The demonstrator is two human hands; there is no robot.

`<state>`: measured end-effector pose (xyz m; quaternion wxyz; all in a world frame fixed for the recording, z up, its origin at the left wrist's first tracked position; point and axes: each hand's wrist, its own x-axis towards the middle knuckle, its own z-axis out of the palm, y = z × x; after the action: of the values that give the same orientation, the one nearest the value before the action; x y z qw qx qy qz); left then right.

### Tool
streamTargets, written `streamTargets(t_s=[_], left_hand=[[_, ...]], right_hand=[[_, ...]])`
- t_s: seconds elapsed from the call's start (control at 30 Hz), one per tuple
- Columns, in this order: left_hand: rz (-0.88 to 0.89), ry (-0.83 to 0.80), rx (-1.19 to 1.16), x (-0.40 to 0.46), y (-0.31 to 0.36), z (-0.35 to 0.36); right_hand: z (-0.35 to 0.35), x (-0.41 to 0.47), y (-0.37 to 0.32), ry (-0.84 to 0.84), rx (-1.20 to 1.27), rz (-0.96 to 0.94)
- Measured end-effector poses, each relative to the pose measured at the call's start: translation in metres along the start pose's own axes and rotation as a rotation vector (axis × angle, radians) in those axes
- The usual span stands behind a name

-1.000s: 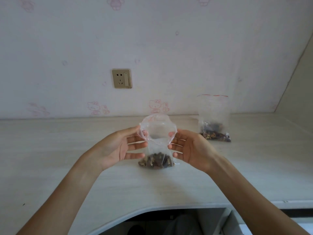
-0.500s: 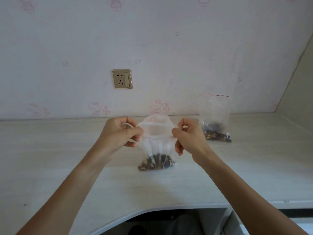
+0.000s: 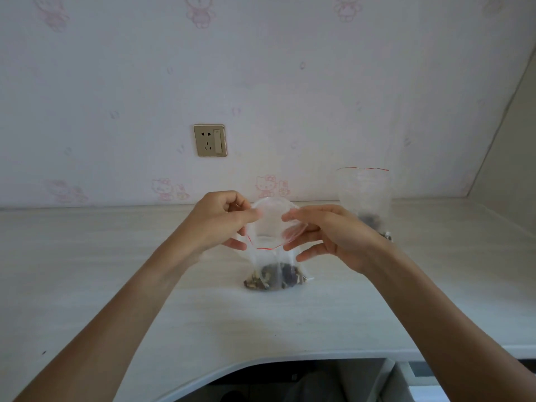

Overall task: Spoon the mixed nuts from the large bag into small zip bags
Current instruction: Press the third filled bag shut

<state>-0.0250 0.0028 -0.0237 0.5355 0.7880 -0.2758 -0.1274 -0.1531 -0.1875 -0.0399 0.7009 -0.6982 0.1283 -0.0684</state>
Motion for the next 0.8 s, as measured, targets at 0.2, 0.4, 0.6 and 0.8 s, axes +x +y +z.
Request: streamTargets(t_s=[0.2, 0.4, 0.6, 0.8], left_hand=[[0.003, 0.000, 0.039, 0.004, 0.010, 0.005], [0.295, 0.310, 0.566, 0.004, 0.007, -0.004], [0.384, 0.263, 0.644, 0.005, 0.011, -0.003], [0.442, 0.218, 0.786, 0.011, 0.025, 0.004]], right_hand=[[0.008, 0.005, -0.003, 0.161, -0.310, -0.196], [0.010, 0.010, -0.001, 0.488, -0.692, -0.388], [0.012, 0.009, -0.019, 0.397, -0.660, -0.291], [0.024, 0.008, -0.033, 0.459, -1.141, -0.406]])
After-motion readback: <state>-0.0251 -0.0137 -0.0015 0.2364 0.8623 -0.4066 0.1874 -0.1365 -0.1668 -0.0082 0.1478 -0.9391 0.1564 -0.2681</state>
